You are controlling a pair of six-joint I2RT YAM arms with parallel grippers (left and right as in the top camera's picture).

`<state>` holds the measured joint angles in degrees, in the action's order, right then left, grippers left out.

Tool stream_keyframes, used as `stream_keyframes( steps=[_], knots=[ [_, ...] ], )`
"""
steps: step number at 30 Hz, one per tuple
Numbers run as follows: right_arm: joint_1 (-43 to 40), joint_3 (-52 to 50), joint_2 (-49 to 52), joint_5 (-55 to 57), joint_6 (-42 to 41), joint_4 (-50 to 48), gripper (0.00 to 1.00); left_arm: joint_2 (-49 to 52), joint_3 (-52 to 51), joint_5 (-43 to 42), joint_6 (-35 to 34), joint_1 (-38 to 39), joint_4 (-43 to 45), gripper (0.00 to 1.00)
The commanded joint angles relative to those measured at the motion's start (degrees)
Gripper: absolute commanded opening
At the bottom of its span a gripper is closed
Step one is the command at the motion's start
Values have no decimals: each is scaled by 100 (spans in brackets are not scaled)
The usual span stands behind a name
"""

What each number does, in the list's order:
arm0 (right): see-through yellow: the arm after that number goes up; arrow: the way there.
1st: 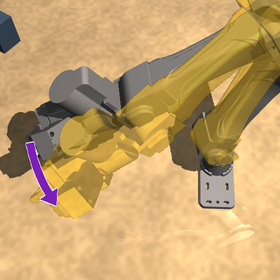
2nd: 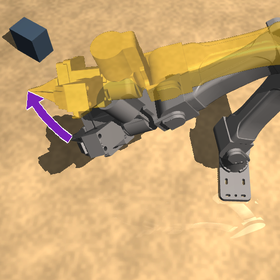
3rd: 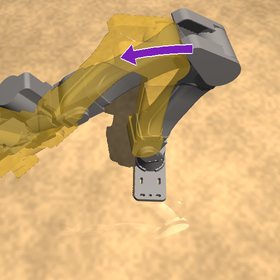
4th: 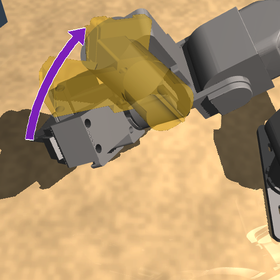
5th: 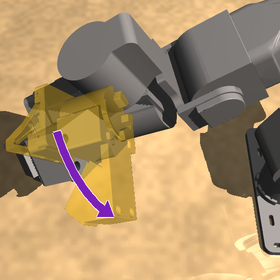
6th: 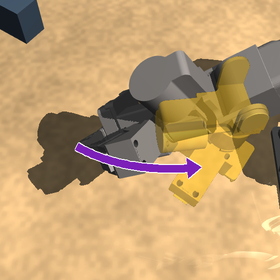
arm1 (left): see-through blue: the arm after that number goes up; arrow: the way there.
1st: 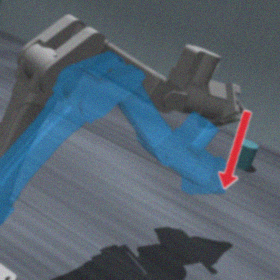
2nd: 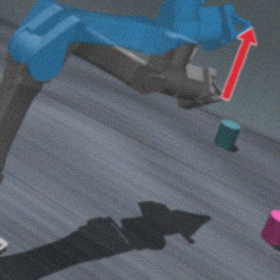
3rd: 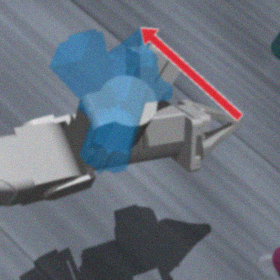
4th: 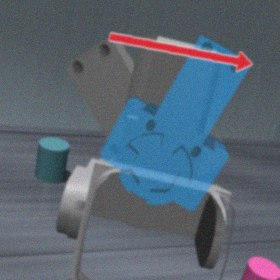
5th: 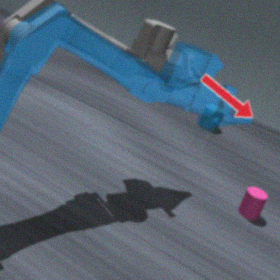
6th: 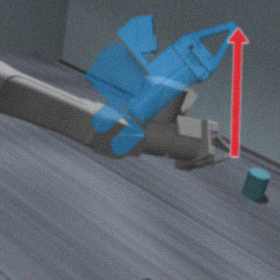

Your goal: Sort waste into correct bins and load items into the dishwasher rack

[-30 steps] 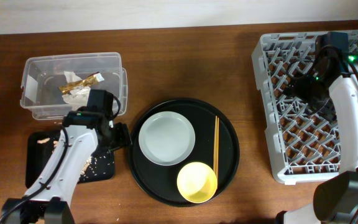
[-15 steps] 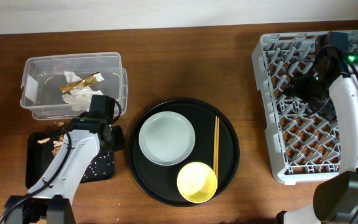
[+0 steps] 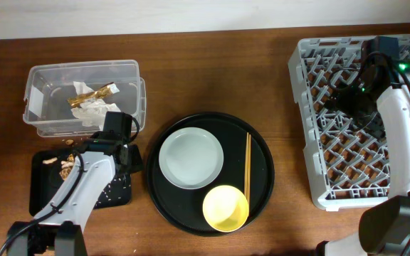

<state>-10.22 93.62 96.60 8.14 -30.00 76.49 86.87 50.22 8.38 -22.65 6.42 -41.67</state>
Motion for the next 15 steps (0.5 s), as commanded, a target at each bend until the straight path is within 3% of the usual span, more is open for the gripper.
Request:
stream_keyframes(
  steps=[1, 7, 10, 15],
  knots=[
    [-31, 11, 17, 114, -50, 2, 99, 85, -48, -251, 444, 20, 116, 43],
    [-31, 11, 15, 114, -50, 2, 99, 415, -48, -275, 457, 20, 234, 43],
    [-31, 11, 17, 114, -50, 2, 99, 511, -48, -144, 503, 20, 232, 23],
    [-31, 11, 17, 114, -50, 2, 99, 511, -46, -87, 501, 17, 262, 22]
  ],
)
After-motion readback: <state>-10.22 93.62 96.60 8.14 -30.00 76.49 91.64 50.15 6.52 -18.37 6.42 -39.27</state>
